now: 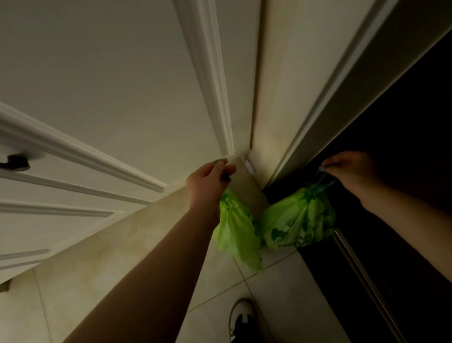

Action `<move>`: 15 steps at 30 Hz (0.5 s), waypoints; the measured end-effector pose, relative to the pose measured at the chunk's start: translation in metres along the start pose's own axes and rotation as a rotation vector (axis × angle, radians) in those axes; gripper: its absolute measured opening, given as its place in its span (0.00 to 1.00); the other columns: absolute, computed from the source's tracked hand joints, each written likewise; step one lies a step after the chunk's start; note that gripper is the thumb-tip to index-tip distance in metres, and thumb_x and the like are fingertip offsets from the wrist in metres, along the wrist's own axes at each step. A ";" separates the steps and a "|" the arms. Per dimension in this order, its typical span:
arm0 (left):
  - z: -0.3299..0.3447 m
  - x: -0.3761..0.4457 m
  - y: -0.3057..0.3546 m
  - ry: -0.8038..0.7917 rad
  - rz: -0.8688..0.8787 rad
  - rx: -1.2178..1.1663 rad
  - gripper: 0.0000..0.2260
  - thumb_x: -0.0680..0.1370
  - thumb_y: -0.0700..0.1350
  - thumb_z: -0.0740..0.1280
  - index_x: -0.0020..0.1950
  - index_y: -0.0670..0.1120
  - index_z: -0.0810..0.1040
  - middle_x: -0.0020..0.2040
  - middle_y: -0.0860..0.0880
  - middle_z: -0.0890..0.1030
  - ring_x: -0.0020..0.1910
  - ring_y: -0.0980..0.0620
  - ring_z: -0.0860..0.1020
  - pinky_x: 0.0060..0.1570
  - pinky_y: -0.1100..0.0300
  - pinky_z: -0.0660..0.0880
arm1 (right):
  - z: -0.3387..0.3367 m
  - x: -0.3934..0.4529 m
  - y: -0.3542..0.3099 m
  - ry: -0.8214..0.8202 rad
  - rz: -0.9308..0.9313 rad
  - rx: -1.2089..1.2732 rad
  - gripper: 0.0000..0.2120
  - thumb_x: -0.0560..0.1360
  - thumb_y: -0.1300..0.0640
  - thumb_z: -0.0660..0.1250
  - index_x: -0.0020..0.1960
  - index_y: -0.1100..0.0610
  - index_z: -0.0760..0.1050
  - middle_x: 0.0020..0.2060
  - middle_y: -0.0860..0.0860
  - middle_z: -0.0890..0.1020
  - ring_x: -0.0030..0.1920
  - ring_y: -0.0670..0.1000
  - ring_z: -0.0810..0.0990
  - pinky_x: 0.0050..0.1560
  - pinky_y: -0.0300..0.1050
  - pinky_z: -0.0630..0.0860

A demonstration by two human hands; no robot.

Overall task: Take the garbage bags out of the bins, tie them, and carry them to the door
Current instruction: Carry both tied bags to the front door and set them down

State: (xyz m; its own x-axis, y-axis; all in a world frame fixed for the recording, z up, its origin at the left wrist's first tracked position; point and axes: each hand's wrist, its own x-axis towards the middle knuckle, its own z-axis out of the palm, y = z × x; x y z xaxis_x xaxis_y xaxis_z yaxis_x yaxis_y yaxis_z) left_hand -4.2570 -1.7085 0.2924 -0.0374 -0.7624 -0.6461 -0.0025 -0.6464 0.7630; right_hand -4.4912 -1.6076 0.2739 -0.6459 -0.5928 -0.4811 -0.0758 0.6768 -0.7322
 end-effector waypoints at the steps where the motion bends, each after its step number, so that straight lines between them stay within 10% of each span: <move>1: 0.008 0.005 0.004 -0.021 0.017 0.021 0.08 0.79 0.39 0.64 0.53 0.37 0.80 0.41 0.42 0.84 0.49 0.45 0.83 0.53 0.55 0.79 | -0.001 0.007 -0.003 0.019 -0.021 -0.017 0.09 0.71 0.73 0.66 0.51 0.72 0.77 0.31 0.49 0.75 0.30 0.43 0.75 0.30 0.23 0.69; 8: 0.043 0.033 0.039 -0.035 0.086 0.090 0.06 0.77 0.37 0.65 0.43 0.41 0.80 0.34 0.48 0.83 0.45 0.46 0.80 0.55 0.51 0.77 | -0.013 0.041 -0.021 0.173 -0.088 -0.050 0.06 0.72 0.71 0.66 0.43 0.63 0.79 0.31 0.49 0.77 0.27 0.36 0.77 0.29 0.23 0.70; 12: 0.046 0.031 0.037 -0.105 0.106 0.137 0.09 0.78 0.39 0.65 0.55 0.36 0.80 0.44 0.41 0.84 0.50 0.44 0.81 0.54 0.56 0.76 | -0.012 0.040 -0.029 0.197 -0.184 -0.081 0.08 0.71 0.69 0.67 0.50 0.68 0.79 0.43 0.62 0.82 0.41 0.51 0.78 0.52 0.50 0.77; 15: 0.048 0.028 0.034 -0.134 0.138 0.158 0.10 0.77 0.39 0.66 0.57 0.36 0.80 0.50 0.40 0.84 0.56 0.43 0.81 0.58 0.55 0.76 | -0.012 0.039 -0.033 0.223 -0.246 -0.100 0.08 0.71 0.69 0.67 0.49 0.69 0.79 0.47 0.66 0.82 0.41 0.52 0.78 0.50 0.50 0.76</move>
State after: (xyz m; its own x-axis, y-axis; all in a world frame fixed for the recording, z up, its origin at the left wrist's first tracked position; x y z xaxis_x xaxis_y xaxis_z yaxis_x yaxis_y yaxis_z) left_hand -4.3059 -1.7505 0.3016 -0.1803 -0.8255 -0.5348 -0.1440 -0.5157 0.8446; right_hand -4.5233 -1.6475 0.2851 -0.7485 -0.6408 -0.1706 -0.3168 0.5715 -0.7570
